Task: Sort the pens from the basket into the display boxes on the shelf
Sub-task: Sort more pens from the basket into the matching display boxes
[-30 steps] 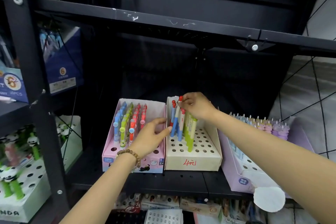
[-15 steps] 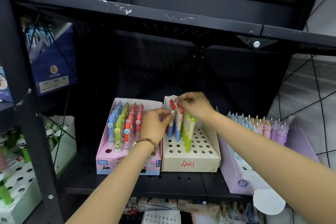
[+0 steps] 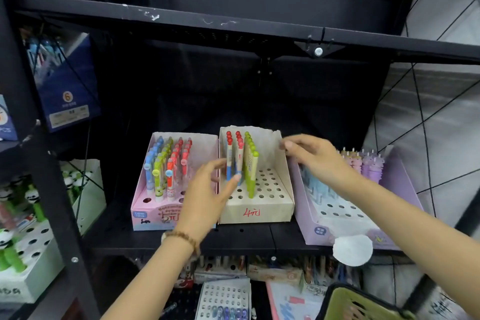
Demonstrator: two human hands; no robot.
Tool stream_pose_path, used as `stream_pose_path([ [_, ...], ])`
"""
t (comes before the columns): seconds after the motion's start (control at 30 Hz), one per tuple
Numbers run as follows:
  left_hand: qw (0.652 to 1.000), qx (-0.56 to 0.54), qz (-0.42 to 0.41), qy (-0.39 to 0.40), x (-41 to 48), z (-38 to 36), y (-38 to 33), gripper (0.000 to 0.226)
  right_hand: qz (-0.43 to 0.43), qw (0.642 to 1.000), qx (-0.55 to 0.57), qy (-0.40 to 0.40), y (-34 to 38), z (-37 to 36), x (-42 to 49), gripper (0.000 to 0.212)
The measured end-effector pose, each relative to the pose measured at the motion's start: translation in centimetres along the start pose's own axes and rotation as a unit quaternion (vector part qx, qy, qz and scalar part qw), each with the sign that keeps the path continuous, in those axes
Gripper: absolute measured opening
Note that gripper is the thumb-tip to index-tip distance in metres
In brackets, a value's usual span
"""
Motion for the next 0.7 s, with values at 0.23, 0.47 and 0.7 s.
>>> stream_pose_path([
  [0.23, 0.998, -0.057, 0.007, 0.038, -4.4, -1.4, -1.8, 0.047, -0.06, 0.997, 0.004, 0.047, -4.2, 3.3, -6.9, 0.014],
  [0.47, 0.997, 0.01, 0.063, 0.034, 7.1, -1.4, 0.9, 0.036, -0.031, 0.996, -0.02, 0.08, -3.1, -1.7, -3.0, 0.026],
  [0.7, 0.992, -0.102, 0.023, -0.07, 9.5, 1.1, -0.1, 0.016, -0.013, 0.97, -0.139, 0.201, -5.9, -8.1, -1.7, 0.055],
])
Point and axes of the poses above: each hand's wrist, its own x-axis towards the middle knuckle, its own z-axis out of the back of the hand, y = z × x, the point moved 6 cm from there along x, towards the middle knuckle, and after that the axes turned 3 degrees about -y, right-handed, at the moved point
